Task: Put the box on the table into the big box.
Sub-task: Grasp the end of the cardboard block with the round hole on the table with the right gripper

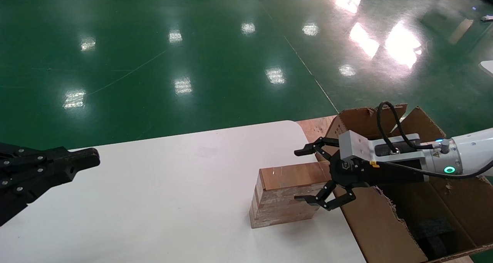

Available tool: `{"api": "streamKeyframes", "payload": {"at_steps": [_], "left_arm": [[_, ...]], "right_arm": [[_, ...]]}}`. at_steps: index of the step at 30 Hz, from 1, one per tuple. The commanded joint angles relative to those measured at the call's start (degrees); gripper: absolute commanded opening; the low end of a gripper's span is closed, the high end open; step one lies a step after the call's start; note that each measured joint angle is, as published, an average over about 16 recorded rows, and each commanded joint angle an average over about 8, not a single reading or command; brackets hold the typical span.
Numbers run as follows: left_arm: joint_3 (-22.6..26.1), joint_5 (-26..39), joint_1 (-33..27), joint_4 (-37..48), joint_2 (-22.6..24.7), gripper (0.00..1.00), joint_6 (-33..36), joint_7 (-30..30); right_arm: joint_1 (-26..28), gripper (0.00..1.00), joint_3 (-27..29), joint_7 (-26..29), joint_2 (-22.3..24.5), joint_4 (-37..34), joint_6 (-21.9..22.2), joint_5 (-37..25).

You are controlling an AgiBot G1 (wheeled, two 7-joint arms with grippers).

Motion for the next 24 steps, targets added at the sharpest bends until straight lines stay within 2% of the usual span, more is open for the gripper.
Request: {"api": "streamKeyframes", "payload": {"at_steps": [1, 16, 17, 18, 24], "left_arm": [[0.00, 0.00, 0.00, 0.00, 0.00, 0.00, 0.00, 0.00], [0.00, 0.00, 0.00, 0.00, 0.00, 0.00, 0.00, 0.00], [0.00, 0.00, 0.00, 0.00, 0.00, 0.06, 0.00, 0.00], [0.00, 0.00, 0.00, 0.00, 0.00, 0.16, 0.00, 0.00], [0.00, 0.00, 0.01, 0.01, 0.00, 0.90, -0.01, 0.00]], "right_arm": [[0.25, 1.00, -0.78, -0.33, 0.09, -0.36, -0.02, 0.03], [2.14, 1.00, -5.42, -1.64, -0.32, -2.19, -0.07, 1.86], [2.23, 1.00, -5.71, -1.69, -0.31, -2.22, -0.07, 2.05], [2.32, 1.00, -5.99, -1.72, -0.30, -2.25, -0.08, 2.24], [2.63, 1.00, -7.30, -1.75, -0.20, -2.39, -0.09, 3.36]]}}
